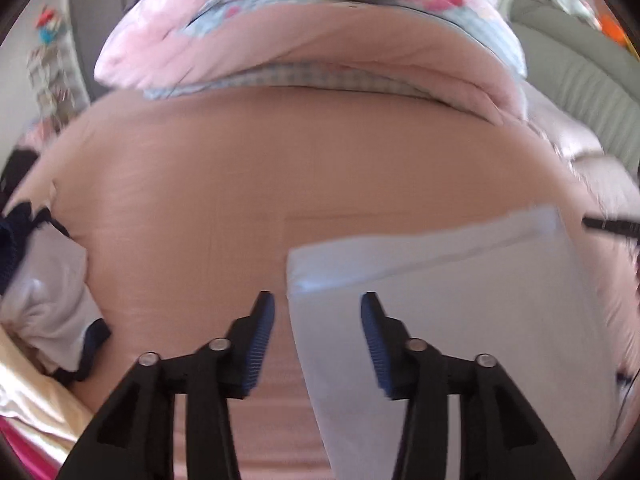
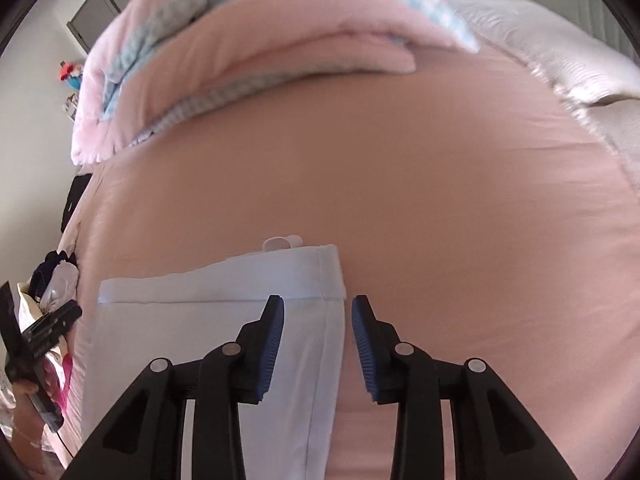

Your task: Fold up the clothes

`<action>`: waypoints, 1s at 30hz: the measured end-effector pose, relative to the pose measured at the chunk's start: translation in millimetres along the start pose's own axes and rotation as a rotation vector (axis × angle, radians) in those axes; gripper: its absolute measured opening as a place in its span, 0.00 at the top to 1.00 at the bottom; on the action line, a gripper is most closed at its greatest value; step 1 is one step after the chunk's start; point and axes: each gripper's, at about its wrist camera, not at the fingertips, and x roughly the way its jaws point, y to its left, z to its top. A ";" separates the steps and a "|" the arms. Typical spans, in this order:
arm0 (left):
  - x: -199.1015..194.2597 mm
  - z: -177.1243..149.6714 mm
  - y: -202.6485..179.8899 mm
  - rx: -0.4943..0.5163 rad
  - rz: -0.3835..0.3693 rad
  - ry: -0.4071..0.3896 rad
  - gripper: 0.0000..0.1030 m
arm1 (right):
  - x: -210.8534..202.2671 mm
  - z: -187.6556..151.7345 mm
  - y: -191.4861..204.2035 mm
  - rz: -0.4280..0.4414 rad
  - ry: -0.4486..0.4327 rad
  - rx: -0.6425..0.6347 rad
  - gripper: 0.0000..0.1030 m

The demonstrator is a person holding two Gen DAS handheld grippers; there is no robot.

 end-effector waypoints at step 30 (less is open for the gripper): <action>-100.1 -165.9 -245.8 0.064 -0.309 0.105 0.59 | -156.8 -294.9 -24.0 -0.107 0.075 0.194 0.45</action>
